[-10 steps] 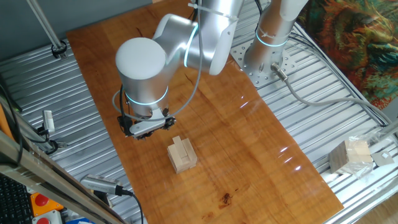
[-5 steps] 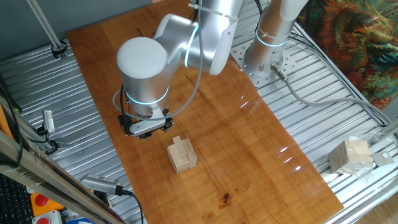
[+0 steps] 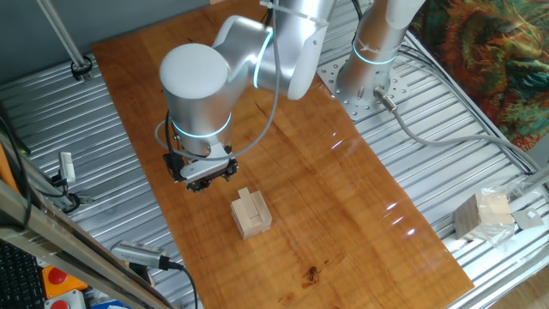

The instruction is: Play Jenga

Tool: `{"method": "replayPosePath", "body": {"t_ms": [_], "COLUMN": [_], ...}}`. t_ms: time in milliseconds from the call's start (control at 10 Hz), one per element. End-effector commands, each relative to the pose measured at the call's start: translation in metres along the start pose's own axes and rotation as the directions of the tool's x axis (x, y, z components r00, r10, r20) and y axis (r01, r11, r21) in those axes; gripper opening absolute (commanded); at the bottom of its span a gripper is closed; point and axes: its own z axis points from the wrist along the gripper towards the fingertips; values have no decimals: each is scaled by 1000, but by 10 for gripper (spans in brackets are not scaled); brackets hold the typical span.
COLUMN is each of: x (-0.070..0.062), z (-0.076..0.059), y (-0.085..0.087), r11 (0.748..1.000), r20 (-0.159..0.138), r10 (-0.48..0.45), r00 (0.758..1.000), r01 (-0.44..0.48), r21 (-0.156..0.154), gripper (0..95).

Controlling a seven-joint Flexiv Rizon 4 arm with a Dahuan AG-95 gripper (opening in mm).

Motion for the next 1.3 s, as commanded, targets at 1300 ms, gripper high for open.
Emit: {"method": "replayPosePath", "body": {"t_ms": [1300], "x": [0], "z": [-3], "y": [1], "r11": [999], "r20": [-11], "r10": [36], "r00": [999], "r01": [-36], "r21": [-6], "gripper": [380]}}
